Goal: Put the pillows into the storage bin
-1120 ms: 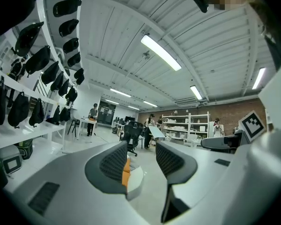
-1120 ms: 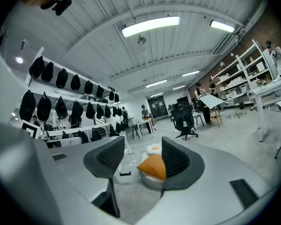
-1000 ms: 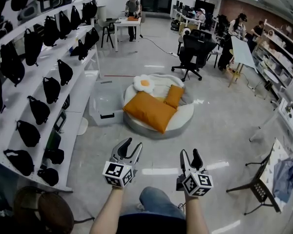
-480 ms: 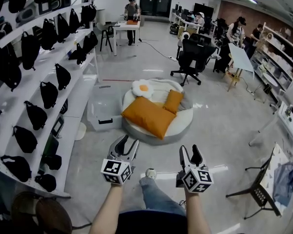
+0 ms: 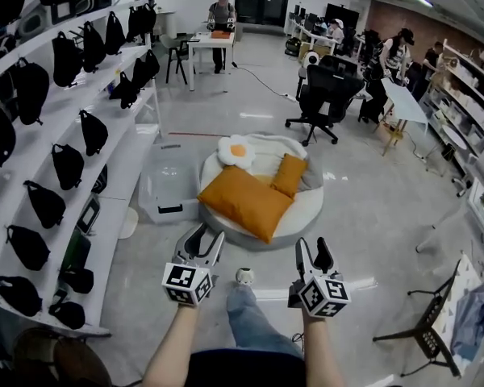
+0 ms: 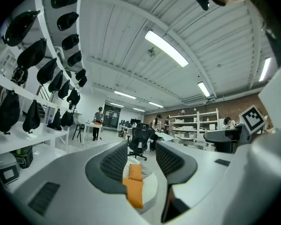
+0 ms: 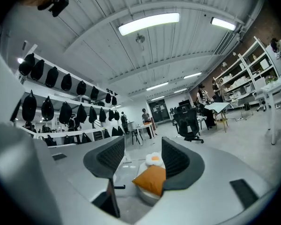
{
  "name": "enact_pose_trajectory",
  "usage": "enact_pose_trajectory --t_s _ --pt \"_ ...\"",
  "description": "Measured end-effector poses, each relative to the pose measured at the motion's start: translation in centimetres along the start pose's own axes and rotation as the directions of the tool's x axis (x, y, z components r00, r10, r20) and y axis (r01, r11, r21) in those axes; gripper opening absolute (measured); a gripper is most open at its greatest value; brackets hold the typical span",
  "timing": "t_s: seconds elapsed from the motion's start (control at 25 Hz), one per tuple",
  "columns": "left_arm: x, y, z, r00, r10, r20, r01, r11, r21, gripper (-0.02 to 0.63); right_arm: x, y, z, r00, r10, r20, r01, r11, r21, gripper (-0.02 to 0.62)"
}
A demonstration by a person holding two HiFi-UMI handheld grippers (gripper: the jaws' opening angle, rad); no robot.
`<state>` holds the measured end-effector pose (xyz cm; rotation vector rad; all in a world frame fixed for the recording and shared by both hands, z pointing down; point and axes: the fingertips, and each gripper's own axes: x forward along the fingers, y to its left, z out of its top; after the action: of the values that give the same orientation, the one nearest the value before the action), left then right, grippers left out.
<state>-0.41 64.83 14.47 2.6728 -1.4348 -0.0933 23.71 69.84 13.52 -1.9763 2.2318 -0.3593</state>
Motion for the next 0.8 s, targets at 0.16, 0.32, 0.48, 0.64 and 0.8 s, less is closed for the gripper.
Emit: enact_pose_trajectory --t_s 0.16,0.32,0.48,0.64,0.8 --pt "6.6 3.8 -2.4 0.999 0.032 -0.034 -0.033 0.999 -0.019 0.187 8.2 -3.5 -1.1 1.000 -0.017 -0.026 0.017 1.000 0.005 0.230" --pt "15.1 8.1 -3.4 0.995 0.070 -0.075 -0.072 0.997 -0.032 0.189 18.2 -6.8 -0.8 0.998 -0.007 -0.056 0.007 1.000 0.000 0.230" --pt "24.4 12.4 -2.9 0.992 0.092 -0.087 -0.095 0.995 -0.033 0.189 28.6 -9.1 -0.3 0.995 0.014 -0.101 -0.016 1.000 -0.014 0.230" --pt "32.1 15.7 -2.4 0.988 0.101 -0.119 -0.103 0.995 -0.008 0.189 37.5 -11.0 0.5 0.990 0.033 -0.136 -0.034 0.999 -0.001 0.230" --pt "37.2 18.2 -1.9 0.982 0.127 -0.136 -0.128 0.992 0.000 0.189 43.8 -12.2 0.6 0.984 0.062 -0.166 -0.059 0.998 0.018 0.230"
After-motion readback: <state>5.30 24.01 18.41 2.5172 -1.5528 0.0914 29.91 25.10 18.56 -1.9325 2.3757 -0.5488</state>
